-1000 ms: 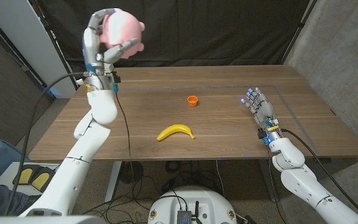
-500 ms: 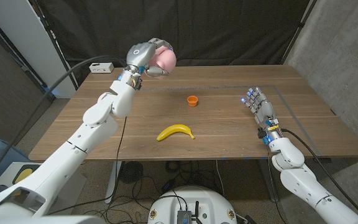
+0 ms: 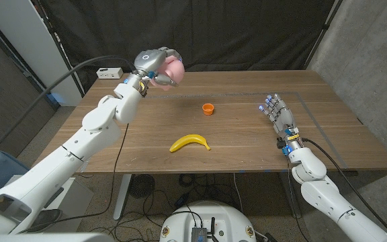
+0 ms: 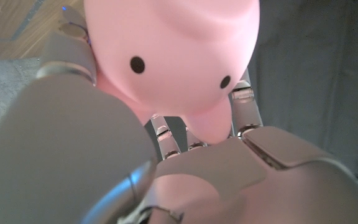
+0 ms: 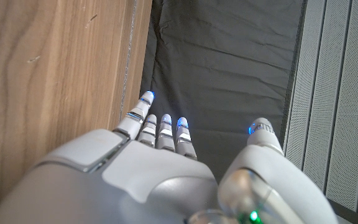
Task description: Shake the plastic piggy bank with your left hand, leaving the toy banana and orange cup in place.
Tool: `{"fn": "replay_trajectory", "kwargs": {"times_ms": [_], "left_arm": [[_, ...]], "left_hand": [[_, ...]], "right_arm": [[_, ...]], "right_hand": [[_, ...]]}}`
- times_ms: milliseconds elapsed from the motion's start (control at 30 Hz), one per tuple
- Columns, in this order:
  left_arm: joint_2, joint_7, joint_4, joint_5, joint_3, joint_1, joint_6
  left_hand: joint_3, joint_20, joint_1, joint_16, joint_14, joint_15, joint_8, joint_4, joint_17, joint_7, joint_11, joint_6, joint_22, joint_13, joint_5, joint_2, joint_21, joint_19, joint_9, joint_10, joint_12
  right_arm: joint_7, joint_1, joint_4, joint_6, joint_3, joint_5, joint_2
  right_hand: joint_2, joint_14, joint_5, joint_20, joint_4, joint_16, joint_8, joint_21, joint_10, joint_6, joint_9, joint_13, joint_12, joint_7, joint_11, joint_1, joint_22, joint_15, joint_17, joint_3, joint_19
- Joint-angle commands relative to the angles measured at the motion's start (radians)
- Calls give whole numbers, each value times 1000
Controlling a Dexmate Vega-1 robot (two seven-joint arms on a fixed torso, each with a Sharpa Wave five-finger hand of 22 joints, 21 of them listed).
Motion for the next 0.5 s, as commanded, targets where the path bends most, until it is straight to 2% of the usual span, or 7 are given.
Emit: {"fn": "replay_trajectory", "kwargs": {"times_ms": [33, 233, 300, 500], "left_arm": [[61, -73, 29, -224, -3, -21, -29], [66, -82, 74, -345, -3, -22, -71], [66, -84, 87, -382, -1, -21, -84], [70, -75, 117, -446, 12, -17, -106]], "left_hand": [[116, -162, 394, 6, 360, -399, 8, 35, 4, 321, -47, 328, 2, 399, 3, 390, 8, 148, 174, 428, 67], [117, -161, 395, 6, 363, -400, 9, 35, 4, 323, -41, 327, 1, 402, 4, 391, 11, 147, 176, 429, 65], [117, -161, 395, 6, 364, -398, 9, 35, 4, 325, -47, 328, 1, 404, 4, 391, 11, 147, 178, 428, 64], [118, -159, 396, 5, 366, -396, 9, 34, 4, 326, -40, 328, 1, 408, 5, 390, 14, 148, 180, 427, 62]], "right_arm": [[-13, 12, 0, -8, -8, -12, 4], [-16, 24, 5, -14, -14, -13, 10], [-16, 28, 9, -15, -17, -14, 13], [-12, 39, 18, -13, -23, -18, 16]], "right_hand": [[0, 0, 4, 0, -3, -3, -2, -3, 0, 2, 2, 2, -1, 6, 5, 13, 2, 1, -1, -3, 4], [1, 0, 4, 0, -3, -3, -2, -3, 1, 2, 2, 2, 0, 6, 4, 14, 2, 2, -1, -3, 4], [1, 0, 4, -1, -3, -3, -2, -3, 0, 2, 2, 2, 0, 7, 4, 14, 2, 2, -1, -3, 4], [2, 0, 4, 0, -3, -3, -3, -3, 1, 1, 2, 2, 0, 7, 5, 14, 2, 2, -1, -3, 4]]}}
